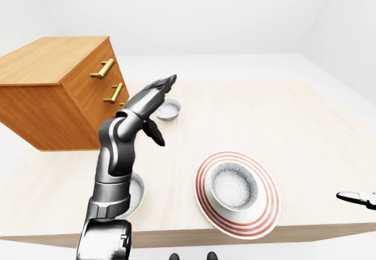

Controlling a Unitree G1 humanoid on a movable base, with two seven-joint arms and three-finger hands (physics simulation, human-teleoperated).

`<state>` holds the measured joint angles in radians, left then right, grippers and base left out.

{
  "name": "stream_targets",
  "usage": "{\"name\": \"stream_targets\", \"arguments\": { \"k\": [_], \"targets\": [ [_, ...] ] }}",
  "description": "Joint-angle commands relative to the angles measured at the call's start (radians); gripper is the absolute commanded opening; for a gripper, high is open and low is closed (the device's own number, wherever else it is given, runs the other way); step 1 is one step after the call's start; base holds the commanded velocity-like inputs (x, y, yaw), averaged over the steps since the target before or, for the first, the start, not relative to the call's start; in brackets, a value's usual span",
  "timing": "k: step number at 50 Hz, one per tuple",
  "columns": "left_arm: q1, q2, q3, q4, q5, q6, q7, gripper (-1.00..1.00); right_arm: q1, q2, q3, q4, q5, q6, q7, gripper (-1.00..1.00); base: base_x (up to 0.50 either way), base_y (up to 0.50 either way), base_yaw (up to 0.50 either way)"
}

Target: Put the bowl in the middle on the plate.

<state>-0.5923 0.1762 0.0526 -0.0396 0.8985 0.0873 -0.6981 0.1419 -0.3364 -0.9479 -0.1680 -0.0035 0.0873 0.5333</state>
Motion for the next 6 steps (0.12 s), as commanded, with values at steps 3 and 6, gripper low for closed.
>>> {"name": "stream_targets", "arguments": {
  "k": [3, 6],
  "targets": [
    [-0.095, 0.055, 0.088, -0.039, -0.518, 0.0, 0.049, 1.0, 0.0, -0.003, 0.002, 0.004, 0.003, 0.0, -0.003, 1.0, 0.0, 0.0, 0.0],
    [-0.052, 0.063, 0.071, -0.049, -0.554, 0.0, 0.099, 1.0, 0.001, -0.002, 0.001, 0.0, 0.003, 0.0, -0.001, 1.0, 0.0, 0.0, 0.0]
  ]
}}
